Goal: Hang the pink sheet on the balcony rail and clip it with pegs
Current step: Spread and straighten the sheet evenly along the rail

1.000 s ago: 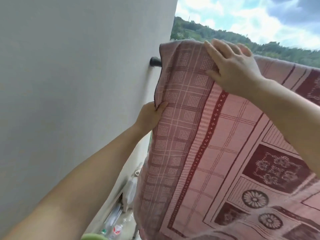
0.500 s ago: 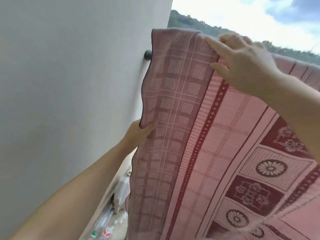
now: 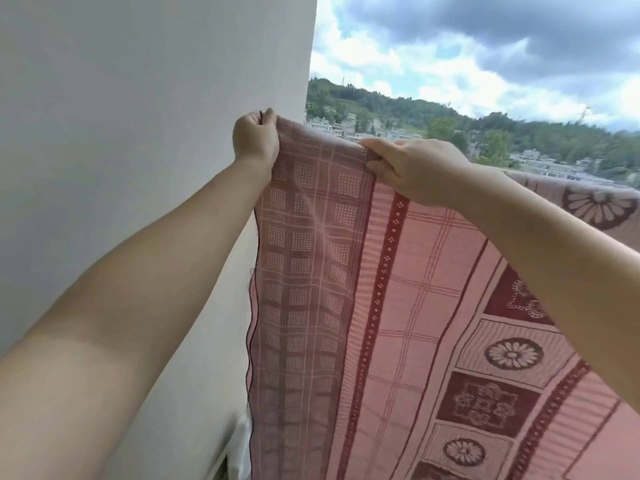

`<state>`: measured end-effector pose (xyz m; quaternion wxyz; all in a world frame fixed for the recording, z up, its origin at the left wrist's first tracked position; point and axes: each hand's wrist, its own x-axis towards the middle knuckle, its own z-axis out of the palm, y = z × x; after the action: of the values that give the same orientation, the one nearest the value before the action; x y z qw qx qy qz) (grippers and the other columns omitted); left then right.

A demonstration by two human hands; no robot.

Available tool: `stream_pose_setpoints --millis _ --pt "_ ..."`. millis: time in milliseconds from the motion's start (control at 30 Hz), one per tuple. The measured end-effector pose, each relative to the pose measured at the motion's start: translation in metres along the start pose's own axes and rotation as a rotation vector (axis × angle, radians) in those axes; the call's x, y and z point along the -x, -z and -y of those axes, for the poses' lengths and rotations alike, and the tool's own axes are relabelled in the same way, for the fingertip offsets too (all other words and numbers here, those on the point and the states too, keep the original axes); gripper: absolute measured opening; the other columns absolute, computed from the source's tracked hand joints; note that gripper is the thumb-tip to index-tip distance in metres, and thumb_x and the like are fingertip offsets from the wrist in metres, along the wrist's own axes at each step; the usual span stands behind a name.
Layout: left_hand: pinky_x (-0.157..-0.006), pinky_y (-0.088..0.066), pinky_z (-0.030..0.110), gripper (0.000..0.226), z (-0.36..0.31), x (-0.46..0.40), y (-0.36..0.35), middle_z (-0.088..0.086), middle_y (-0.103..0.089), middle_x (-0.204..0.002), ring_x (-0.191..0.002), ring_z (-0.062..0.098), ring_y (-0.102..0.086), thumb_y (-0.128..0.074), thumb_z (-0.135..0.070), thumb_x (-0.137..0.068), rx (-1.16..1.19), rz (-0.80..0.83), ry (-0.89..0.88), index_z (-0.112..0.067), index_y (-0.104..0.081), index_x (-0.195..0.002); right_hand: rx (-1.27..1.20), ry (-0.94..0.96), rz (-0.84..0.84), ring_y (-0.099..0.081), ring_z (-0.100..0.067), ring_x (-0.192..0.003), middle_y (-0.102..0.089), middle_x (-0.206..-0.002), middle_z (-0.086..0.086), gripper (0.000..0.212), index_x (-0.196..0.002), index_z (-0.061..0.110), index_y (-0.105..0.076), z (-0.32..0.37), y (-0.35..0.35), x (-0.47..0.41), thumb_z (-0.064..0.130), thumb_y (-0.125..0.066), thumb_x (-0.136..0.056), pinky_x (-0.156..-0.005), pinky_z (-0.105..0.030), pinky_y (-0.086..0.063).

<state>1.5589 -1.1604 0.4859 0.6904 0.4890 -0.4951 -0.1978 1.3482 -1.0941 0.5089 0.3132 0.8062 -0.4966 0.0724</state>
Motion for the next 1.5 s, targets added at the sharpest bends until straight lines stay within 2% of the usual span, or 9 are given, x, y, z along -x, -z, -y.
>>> stream_pose_setpoints --millis 133,200,300,400,700,833,1033,1300,1500 --pt "-0.048 -0.030 0.015 0.040 0.020 0.010 -0.012 -0.003 -0.038 -0.060 -0.059 0.011 -0.041 -0.043 -0.026 -0.095 -0.053 -0.133 0.005 -0.018 -0.034 -0.057 0.014 -0.023 -0.023 -0.055 -0.018 -0.073 -0.059 -0.113 -0.005 0.045 -0.137 0.022 -0.031 -0.004 -0.002 0.009 0.044 -0.028 -0.097 -0.043 -0.020 -0.026" --pt "-0.073 -0.044 0.022 0.016 0.016 0.020 -0.014 0.003 -0.056 -0.092 -0.095 0.021 -0.056 -0.046 -0.032 -0.091 -0.072 -0.249 -0.010 -0.018 -0.045 -0.081 -0.011 -0.065 -0.051 -0.053 -0.014 -0.072 -0.058 -0.115 -0.003 0.048 -0.136 0.021 -0.034 -0.012 -0.005 0.021 0.047 -0.033 -0.095 -0.046 -0.020 -0.033" --pt "-0.104 -0.033 0.031 0.047 -0.009 0.057 -0.028 0.015 -0.043 -0.132 -0.126 0.027 -0.040 -0.041 -0.039 -0.085 -0.218 -0.295 -0.263 -0.008 -0.044 -0.120 -0.042 -0.176 -0.190 -0.059 -0.020 -0.098 -0.057 -0.122 -0.005 0.052 -0.134 0.020 -0.039 -0.038 -0.013 0.059 0.050 -0.038 -0.092 -0.075 -0.031 -0.047" --pt "-0.116 -0.015 0.042 0.049 -0.031 0.107 -0.072 0.015 -0.041 -0.136 -0.131 0.027 -0.034 -0.035 -0.035 -0.089 -0.391 -0.043 -0.650 -0.005 -0.042 -0.127 -0.016 -0.263 -0.213 -0.043 -0.025 -0.125 -0.046 -0.137 -0.007 0.056 -0.142 0.022 -0.031 -0.069 -0.020 0.117 0.045 -0.041 -0.092 -0.105 -0.044 -0.030" --pt "-0.118 0.002 0.043 0.047 -0.064 0.287 -0.228 0.012 -0.022 -0.154 -0.144 0.029 -0.012 -0.038 -0.033 -0.094 -0.526 0.517 -1.090 -0.012 -0.039 -0.136 0.018 -0.404 0.131 -0.010 -0.025 -0.145 -0.015 -0.157 -0.008 0.046 -0.140 0.025 -0.037 -0.151 -0.039 0.339 0.037 -0.038 -0.095 -0.116 -0.056 -0.006" --pt "-0.110 -0.003 0.062 0.047 -0.085 0.390 -0.308 0.019 -0.030 -0.149 -0.142 0.033 -0.022 -0.040 -0.031 -0.091 -0.549 0.690 -1.125 -0.013 -0.043 -0.134 0.038 -0.568 0.286 -0.012 -0.024 -0.145 -0.018 -0.156 -0.009 0.048 -0.141 0.022 -0.033 -0.215 -0.045 0.487 0.033 -0.039 -0.095 -0.114 -0.054 -0.008" --pt "-0.112 0.007 0.056 0.052 -0.122 0.596 -0.428 0.013 -0.024 -0.153 -0.144 0.027 -0.018 -0.050 -0.024 -0.089 -0.406 0.954 -1.060 -0.017 -0.037 -0.139 -0.002 -0.843 0.542 -0.003 -0.021 -0.146 -0.008 -0.158 -0.005 0.052 -0.146 0.025 -0.019 -0.286 -0.029 0.709 0.035 -0.034 -0.096 -0.116 -0.054 -0.005" --pt "-0.114 -0.014 0.059 0.049 -0.156 0.807 -0.542 0.006 -0.020 -0.155 -0.145 0.022 -0.011 -0.040 -0.031 -0.094 -0.348 1.344 -1.052 -0.021 -0.030 -0.140 -0.053 -1.238 0.551 -0.010 -0.020 -0.145 -0.014 -0.156 -0.004 0.052 -0.146 0.026 -0.017 -0.333 -0.033 0.907 0.035 -0.032 -0.097 -0.114 -0.053 -0.007" --pt "-0.114 0.003 0.057 0.047 -0.161 0.890 -0.622 0.002 -0.023 -0.153 -0.143 0.019 -0.016 -0.039 -0.031 -0.093 -0.412 1.381 -1.090 -0.024 -0.032 -0.139 -0.082 -1.320 0.632 -0.013 -0.019 -0.144 -0.015 -0.156 -0.003 0.053 -0.146 0.026 -0.015 -0.388 -0.058 1.006 0.034 -0.032 -0.097 -0.113 -0.051 -0.010"
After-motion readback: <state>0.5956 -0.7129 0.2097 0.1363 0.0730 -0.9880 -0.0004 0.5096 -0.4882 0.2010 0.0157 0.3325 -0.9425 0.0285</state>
